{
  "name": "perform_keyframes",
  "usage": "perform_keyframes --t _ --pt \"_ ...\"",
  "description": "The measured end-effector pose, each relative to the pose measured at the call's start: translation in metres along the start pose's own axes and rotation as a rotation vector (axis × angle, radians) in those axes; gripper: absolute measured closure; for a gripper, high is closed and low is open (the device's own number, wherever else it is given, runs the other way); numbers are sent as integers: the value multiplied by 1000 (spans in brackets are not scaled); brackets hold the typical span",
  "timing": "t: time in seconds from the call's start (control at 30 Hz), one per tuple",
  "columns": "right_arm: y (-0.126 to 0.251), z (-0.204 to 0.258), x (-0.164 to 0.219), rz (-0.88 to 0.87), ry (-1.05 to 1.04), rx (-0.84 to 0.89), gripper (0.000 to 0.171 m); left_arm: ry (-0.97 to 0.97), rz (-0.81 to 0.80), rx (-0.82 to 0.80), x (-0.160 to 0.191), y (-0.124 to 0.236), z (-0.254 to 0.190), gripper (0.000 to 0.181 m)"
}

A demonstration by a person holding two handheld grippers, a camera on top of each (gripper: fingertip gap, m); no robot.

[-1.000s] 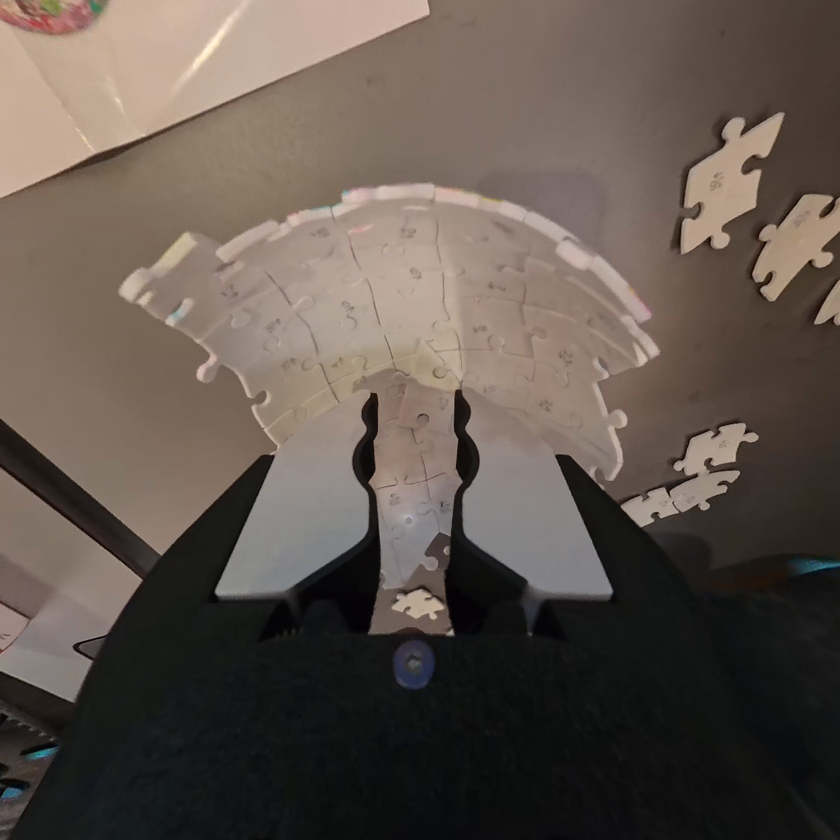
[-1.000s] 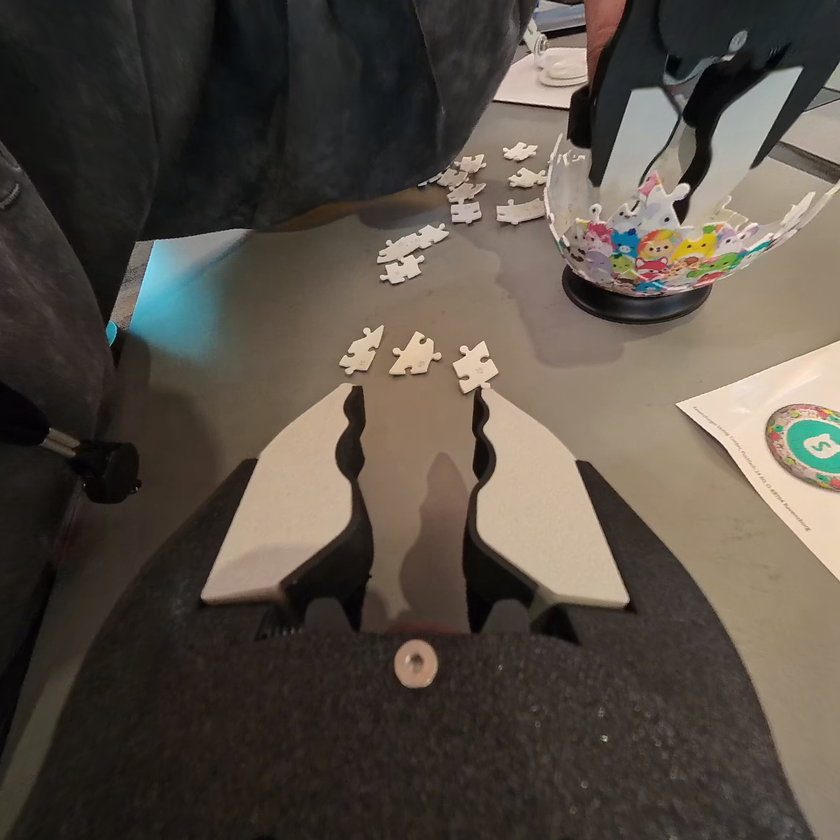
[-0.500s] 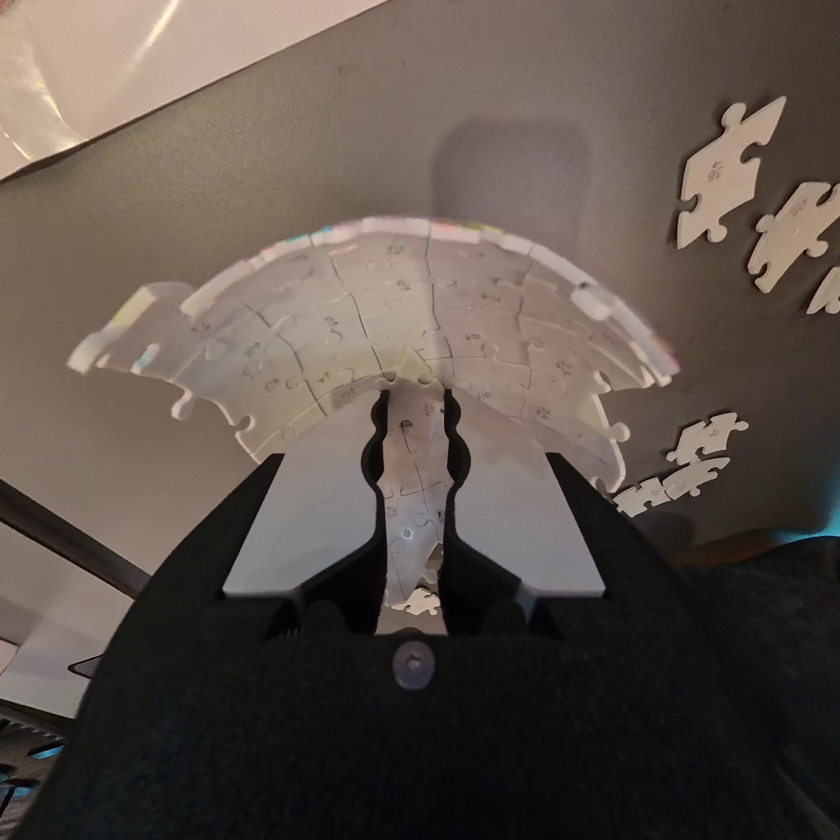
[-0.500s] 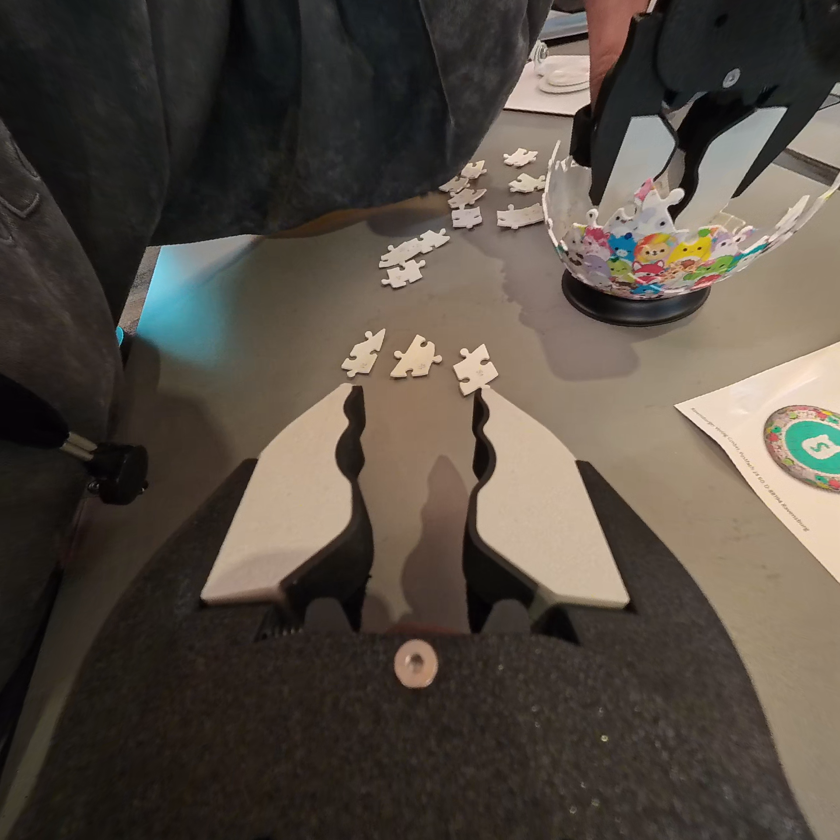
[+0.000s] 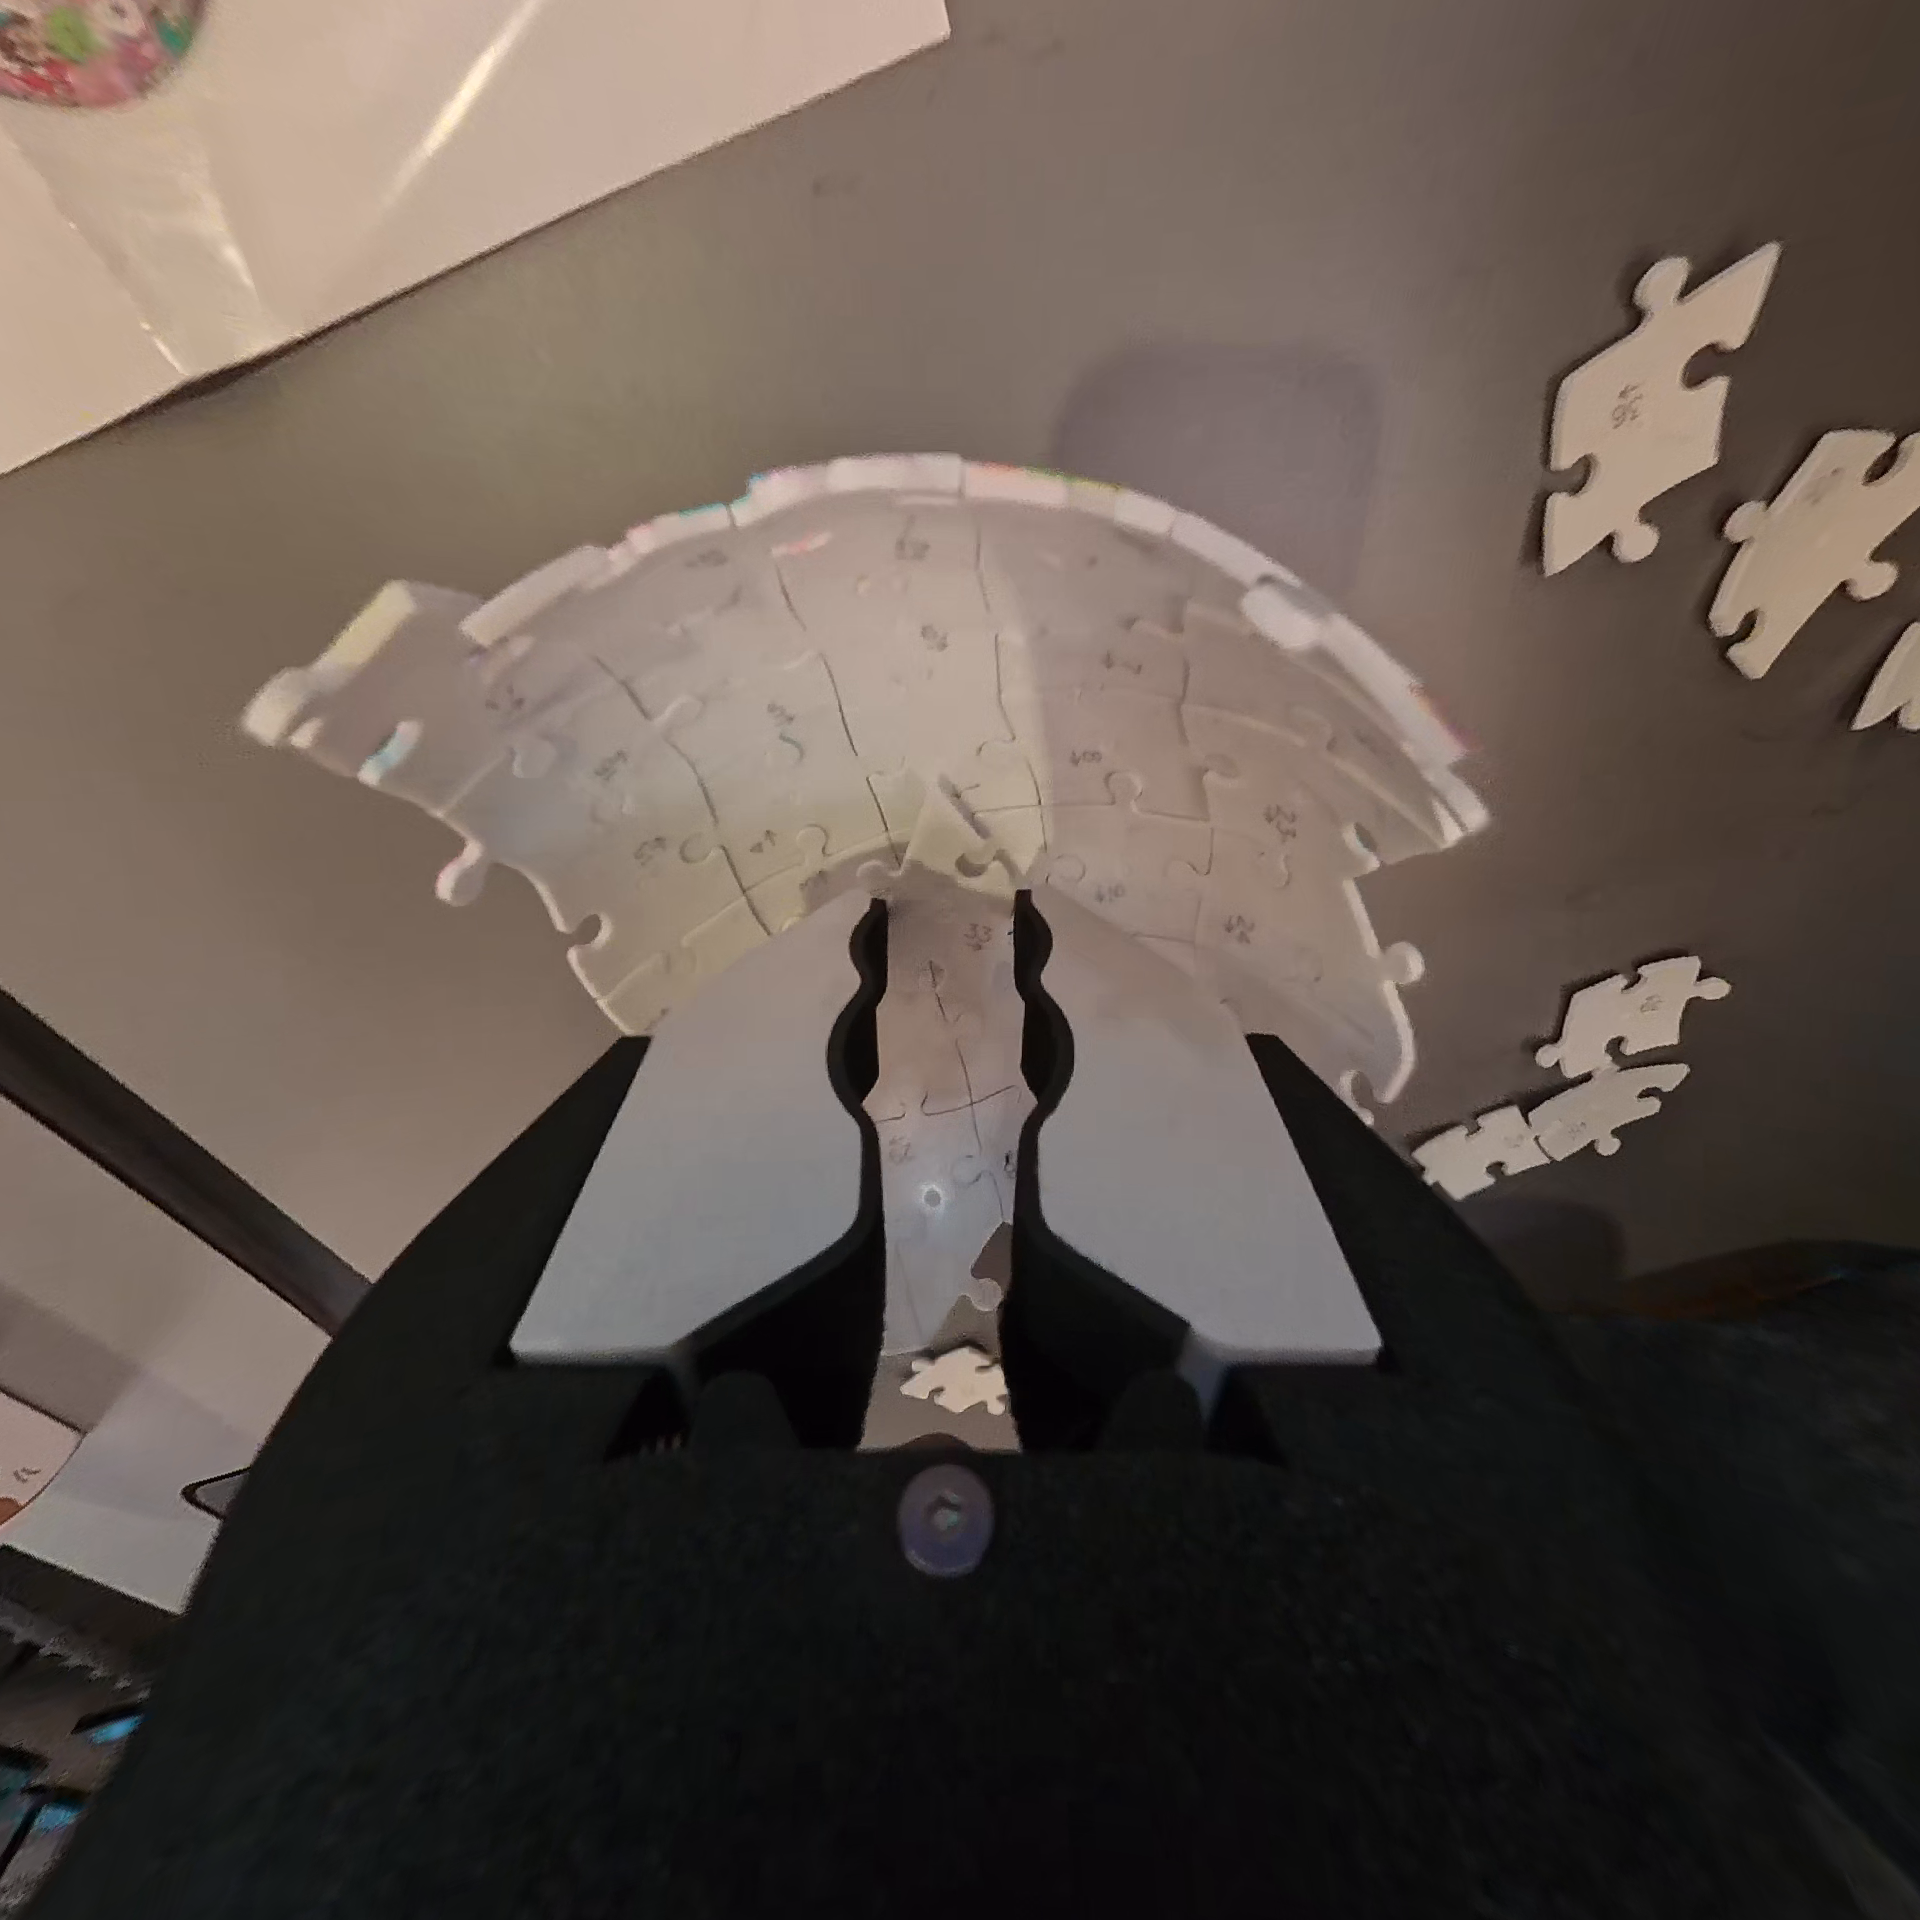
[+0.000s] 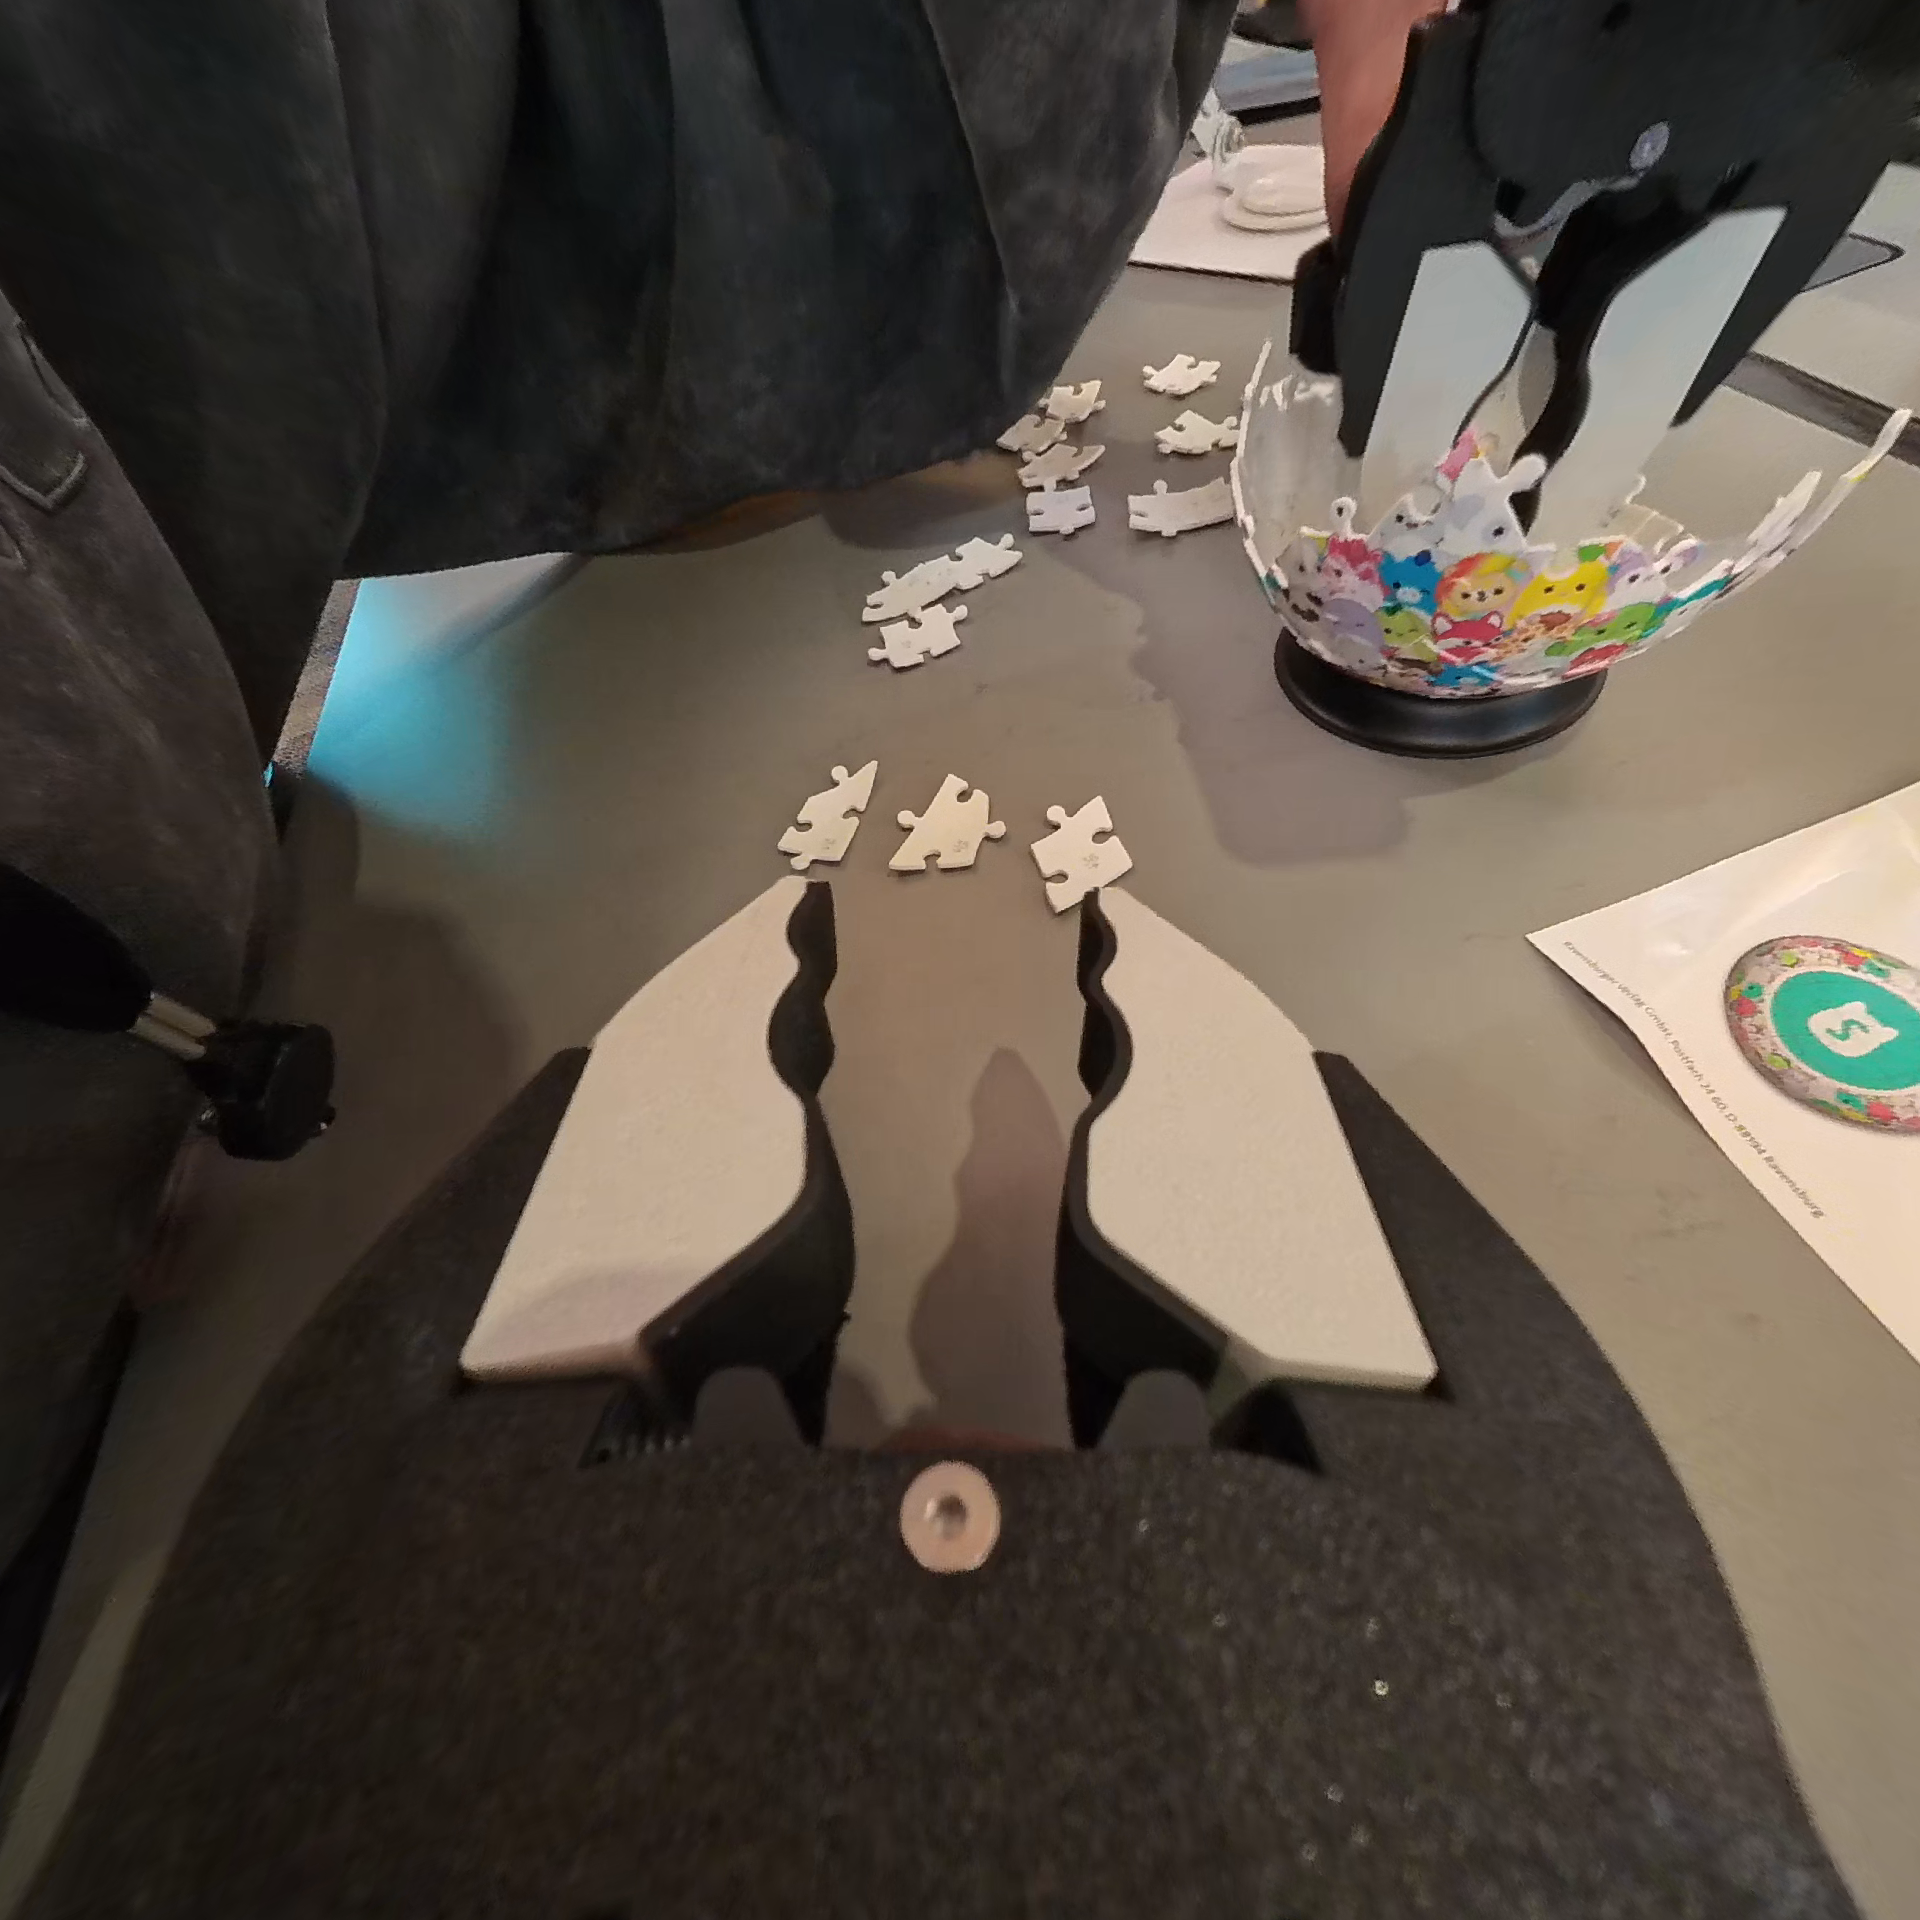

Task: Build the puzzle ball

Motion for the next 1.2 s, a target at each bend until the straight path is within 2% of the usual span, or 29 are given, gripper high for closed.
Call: perform_keyframes --t 0.2,0.4,0.53,0.6,0.63,0.67,0.7,0.73,0.77,0.9,1.07,1.17,1.2 --pt "3 -6 -7 -22 -17 59 129 16 -56 -102 4 32 -4 158" --pt "7 -22 -55 -143 -175 188 132 58 -306 -273 -14 99 -40 158" --pt "10 -26 -81 -281 -453 30 133 35 -312 -356 -41 120 -82 158" --pt "1 -25 -82 -231 -563 -46 126 26 -315 -370 -57 126 -106 158" --pt "-7 -20 -84 -204 -601 -149 125 18 -305 -392 -65 128 -117 158" --pt "-10 -13 -86 -210 -630 -281 137 8 -269 -424 -71 129 -126 158" --pt "-9 -8 -85 -210 -655 -340 171 -4 -209 -472 -76 129 -134 158" --pt "-6 -4 -82 -205 -670 -306 171 -21 -166 -511 -81 129 -142 173" --pt "-1 1 -81 -236 -656 -276 171 -40 -157 -532 -88 130 -149 178" --pt "23 21 -71 -248 -604 -205 171 -15 -157 -554 -102 138 -171 175" --pt "67 33 -38 -187 -483 147 171 187 -243 -488 -90 153 -196 167" --pt "65 40 -14 -148 -438 200 171 286 -343 -516 -90 154 -210 162" --pt "61 42 -7 -129 -406 228 165 316 -396 -532 -92 153 -214 160"
Point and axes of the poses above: each gripper's, where its closed fingertips meet, y back along the fingers, x out of its underside, z = x × y across the jaws, the point moved 10 cm from there along y, back along the fingers, and after that the axes turned 7 degrees about -y, right-handed, at the moved point
